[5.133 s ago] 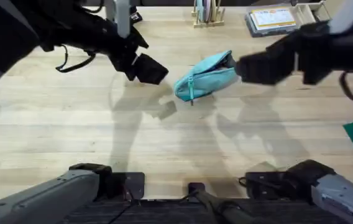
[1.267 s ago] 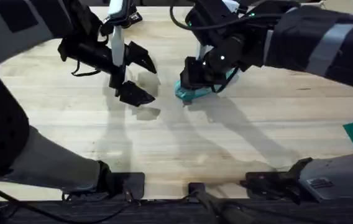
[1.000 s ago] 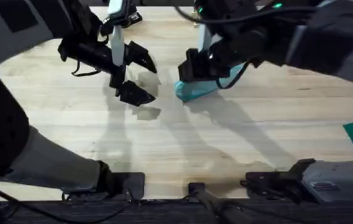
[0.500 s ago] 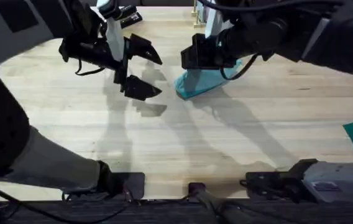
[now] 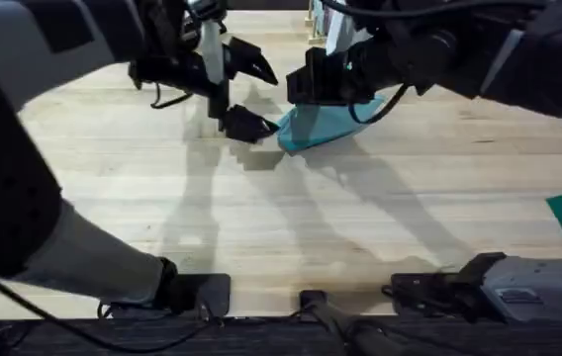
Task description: Unzip the bag, pick up the pens from the table one at a time and place them inside, then zip the bag closed.
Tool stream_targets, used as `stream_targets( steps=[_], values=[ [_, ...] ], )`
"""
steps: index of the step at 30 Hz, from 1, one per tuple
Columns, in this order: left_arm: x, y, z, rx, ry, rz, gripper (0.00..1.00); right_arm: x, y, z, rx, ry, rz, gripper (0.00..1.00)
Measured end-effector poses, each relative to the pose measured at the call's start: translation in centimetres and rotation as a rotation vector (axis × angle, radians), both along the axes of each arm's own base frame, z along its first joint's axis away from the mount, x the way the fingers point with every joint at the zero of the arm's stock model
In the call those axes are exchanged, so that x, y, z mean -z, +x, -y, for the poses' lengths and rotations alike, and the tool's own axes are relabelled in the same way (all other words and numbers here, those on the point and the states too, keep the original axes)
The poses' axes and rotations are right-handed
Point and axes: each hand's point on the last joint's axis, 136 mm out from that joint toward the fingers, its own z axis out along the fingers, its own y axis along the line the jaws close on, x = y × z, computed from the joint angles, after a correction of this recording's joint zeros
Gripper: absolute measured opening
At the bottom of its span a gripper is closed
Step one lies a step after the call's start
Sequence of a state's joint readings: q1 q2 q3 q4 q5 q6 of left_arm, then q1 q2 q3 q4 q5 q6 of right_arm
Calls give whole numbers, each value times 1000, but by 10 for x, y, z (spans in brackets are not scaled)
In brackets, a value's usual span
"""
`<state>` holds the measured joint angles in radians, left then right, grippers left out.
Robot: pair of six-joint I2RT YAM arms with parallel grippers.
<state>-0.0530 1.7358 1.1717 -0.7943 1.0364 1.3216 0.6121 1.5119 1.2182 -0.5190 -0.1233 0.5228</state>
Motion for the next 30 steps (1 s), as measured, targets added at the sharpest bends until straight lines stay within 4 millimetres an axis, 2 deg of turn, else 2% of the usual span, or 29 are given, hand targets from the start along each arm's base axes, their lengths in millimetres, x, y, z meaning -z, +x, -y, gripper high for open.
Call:
stream_targets(
  steps=[7,19,23,26,28,30],
  values=[
    [27,-8,20,30,-34,-146,993,0,0,0,0,0,0,32],
    [23,-1,28,31,-68,-130,993,0,0,0,0,0,1,32],
    [29,-1,34,21,-68,-176,975,0,0,0,0,0,0,32],
    [35,0,35,14,-74,-206,790,0,0,0,0,0,0,32],
    [36,0,36,10,-78,-220,579,0,0,0,0,0,0,32],
    [36,0,36,9,-83,-227,248,0,0,0,0,1,2,32]
  ],
)
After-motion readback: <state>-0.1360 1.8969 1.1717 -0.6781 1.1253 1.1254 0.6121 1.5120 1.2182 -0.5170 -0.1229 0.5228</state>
